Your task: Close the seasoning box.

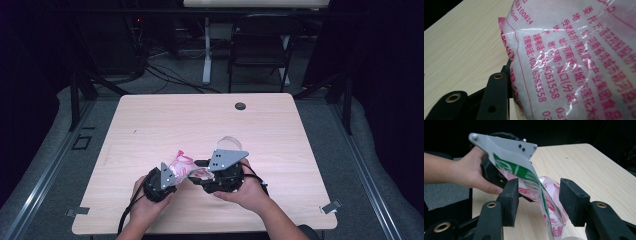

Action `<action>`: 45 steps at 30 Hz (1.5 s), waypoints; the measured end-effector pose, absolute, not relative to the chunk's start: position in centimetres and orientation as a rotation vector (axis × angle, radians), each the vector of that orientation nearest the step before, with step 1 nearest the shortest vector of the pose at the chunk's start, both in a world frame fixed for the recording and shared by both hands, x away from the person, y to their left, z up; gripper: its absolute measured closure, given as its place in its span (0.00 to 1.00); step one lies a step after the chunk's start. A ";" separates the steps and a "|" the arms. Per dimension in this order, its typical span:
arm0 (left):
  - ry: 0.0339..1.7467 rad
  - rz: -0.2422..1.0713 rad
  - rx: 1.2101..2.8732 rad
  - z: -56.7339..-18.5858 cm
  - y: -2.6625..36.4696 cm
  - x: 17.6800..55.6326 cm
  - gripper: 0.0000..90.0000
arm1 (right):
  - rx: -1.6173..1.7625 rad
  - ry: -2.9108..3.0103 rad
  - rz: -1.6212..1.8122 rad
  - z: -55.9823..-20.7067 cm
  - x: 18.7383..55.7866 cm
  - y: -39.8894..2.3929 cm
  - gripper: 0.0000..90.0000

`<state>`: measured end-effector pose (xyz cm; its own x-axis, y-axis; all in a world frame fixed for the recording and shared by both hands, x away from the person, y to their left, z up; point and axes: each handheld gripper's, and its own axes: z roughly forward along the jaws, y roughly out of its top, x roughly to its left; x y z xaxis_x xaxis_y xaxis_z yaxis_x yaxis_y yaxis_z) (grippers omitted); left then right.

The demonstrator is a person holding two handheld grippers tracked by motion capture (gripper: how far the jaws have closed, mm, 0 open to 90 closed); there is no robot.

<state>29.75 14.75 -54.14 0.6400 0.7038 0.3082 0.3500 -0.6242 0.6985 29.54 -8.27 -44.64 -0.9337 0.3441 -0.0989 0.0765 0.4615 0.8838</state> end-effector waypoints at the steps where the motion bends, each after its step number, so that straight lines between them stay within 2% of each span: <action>1: 0.826 0.773 2.259 -54.2 14.8 29.7 0.68 | 0.352 2.447 1.463 -44.6 29.5 -8.2 0.56; 11: 0.793 0.801 2.266 -54.0 14.7 29.4 0.68 | 0.313 2.501 1.425 -45.2 29.5 -7.6 0.61; 19: 0.783 0.819 2.250 -53.7 14.5 29.1 0.68 | 0.356 2.549 1.397 -45.8 30.0 -7.2 0.70; 33: 0.744 0.898 2.274 -53.5 14.3 28.8 0.68 | 0.395 2.623 1.378 -46.2 30.4 -7.4 0.98; 45: 0.708 1.006 2.295 -53.0 14.0 28.7 0.68 | 0.533 2.650 1.424 -46.4 30.7 -7.8 1.00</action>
<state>28.71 14.03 -52.95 0.5852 0.6435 0.4934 0.2477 -0.7213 0.6468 30.65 -7.82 -46.44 -0.9355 0.3423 0.0871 0.2615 0.5056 0.8222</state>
